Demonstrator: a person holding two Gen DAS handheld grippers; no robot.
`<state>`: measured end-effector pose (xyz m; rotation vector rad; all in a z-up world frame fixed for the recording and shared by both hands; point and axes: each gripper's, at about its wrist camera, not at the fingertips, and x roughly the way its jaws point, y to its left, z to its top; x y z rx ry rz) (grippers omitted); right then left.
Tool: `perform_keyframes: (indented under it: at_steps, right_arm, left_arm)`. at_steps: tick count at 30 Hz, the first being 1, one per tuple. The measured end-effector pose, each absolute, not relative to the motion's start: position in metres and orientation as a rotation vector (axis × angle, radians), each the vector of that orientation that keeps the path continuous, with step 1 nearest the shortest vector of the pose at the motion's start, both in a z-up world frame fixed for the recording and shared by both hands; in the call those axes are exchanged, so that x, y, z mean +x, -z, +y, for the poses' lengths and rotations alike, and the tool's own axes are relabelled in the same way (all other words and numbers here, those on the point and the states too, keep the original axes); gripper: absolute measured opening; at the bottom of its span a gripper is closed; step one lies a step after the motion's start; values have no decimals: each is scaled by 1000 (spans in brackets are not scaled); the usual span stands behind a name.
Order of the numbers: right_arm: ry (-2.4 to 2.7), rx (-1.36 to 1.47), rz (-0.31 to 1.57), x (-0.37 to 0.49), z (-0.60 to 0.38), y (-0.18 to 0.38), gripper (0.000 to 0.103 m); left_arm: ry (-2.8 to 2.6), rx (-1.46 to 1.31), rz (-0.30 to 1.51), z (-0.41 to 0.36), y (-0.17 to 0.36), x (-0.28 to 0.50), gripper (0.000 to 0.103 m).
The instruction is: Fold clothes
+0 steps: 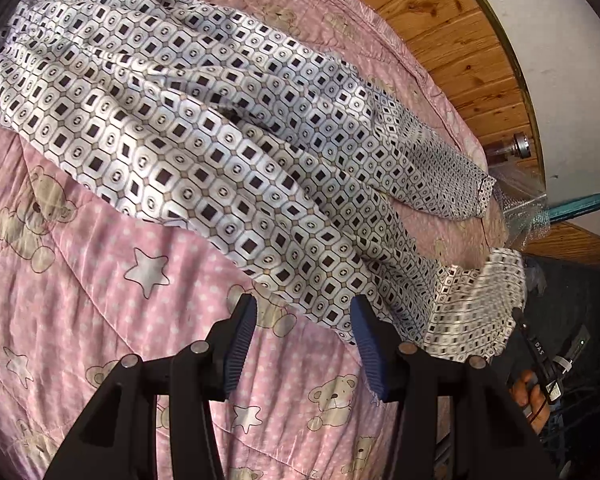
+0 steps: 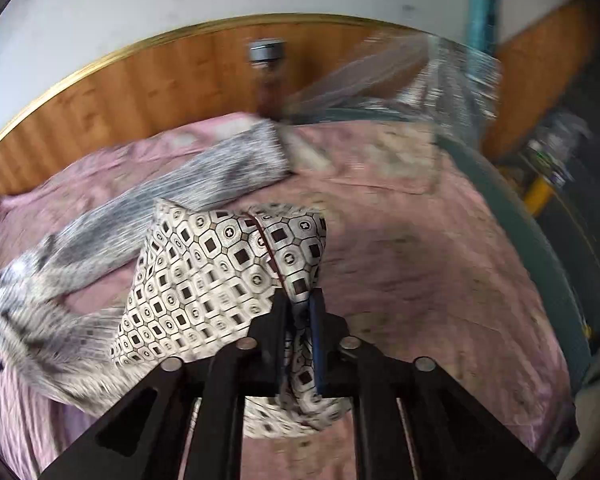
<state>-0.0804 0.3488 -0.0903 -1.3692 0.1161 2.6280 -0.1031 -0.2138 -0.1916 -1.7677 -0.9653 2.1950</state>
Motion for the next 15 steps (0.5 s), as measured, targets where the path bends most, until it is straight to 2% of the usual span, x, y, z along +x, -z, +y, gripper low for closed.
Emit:
perform_keyframes:
  at_steps: [1, 4, 9, 12, 13, 15]
  right_arm:
    - [-2576, -1402, 142, -82, 369, 102, 47]
    - [-2459, -1508, 265, -78, 410, 134, 50]
    - [-2461, -1558, 580, -50, 405, 154, 52]
    - [-2375, -1483, 630, -44, 403, 164, 52]
    - [-2352, -1474, 763, -42, 414, 169, 52]
    - [-2301, -1384, 1330, -32, 446, 179, 51]
  left_arm:
    - [-2203, -1765, -981, -219, 192, -103, 51]
    - [-2226, -1791, -996, -233, 197, -102, 51]
    - [-2281, -1799, -1022, -260, 195, -92, 51]
    - [-2320, -1809, -1070, -283, 194, -87, 51]
    - [-2335, -1810, -1087, -291, 193, -86, 51]
    - [-2374, -1796, -1123, -309, 189, -83, 51]
